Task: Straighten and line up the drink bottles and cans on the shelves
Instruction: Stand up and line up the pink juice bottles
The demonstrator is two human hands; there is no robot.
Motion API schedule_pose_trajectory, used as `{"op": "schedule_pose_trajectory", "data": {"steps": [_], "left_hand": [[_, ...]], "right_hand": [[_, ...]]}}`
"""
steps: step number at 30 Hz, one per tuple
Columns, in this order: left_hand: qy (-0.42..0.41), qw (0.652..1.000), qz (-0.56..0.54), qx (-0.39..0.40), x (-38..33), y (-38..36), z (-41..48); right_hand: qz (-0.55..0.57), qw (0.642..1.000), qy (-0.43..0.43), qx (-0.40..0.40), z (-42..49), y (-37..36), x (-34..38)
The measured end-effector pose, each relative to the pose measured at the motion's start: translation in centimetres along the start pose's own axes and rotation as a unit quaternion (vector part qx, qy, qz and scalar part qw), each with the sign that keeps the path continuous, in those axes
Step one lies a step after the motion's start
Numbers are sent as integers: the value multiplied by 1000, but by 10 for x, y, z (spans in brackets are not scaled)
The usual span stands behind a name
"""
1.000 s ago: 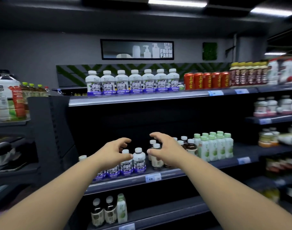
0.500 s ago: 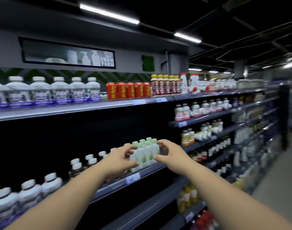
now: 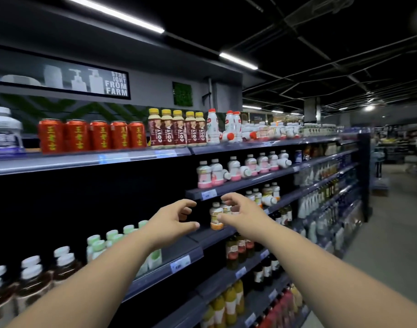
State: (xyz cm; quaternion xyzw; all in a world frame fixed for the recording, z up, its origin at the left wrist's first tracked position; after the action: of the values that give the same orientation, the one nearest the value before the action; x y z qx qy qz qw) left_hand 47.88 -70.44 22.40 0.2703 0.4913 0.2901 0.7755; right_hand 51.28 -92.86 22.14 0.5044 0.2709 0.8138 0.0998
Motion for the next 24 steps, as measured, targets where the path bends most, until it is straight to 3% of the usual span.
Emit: {"op": "schedule_pose_trajectory", "data": {"steps": [9, 24], "left_hand": [[-6, 1000, -3, -2, 57, -59, 143], [28, 988, -17, -151, 165, -88, 378]], "right_hand": [[5, 1000, -5, 1, 124, 8, -100], [43, 999, 26, -5, 375, 18, -220]]}}
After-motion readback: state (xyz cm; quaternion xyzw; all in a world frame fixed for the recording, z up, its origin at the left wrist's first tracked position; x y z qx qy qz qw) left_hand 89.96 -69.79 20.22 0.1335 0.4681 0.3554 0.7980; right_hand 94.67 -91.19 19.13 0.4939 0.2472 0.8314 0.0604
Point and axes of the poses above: each hand's wrist, its own z-axis towards the middle knuckle, its own y-axis out of the back of the hand, x = y × z, the point moved 3 cm from there along z, towards the middle knuckle, and after that the axes turned 1 degree about -y, right-handed, at the moved point
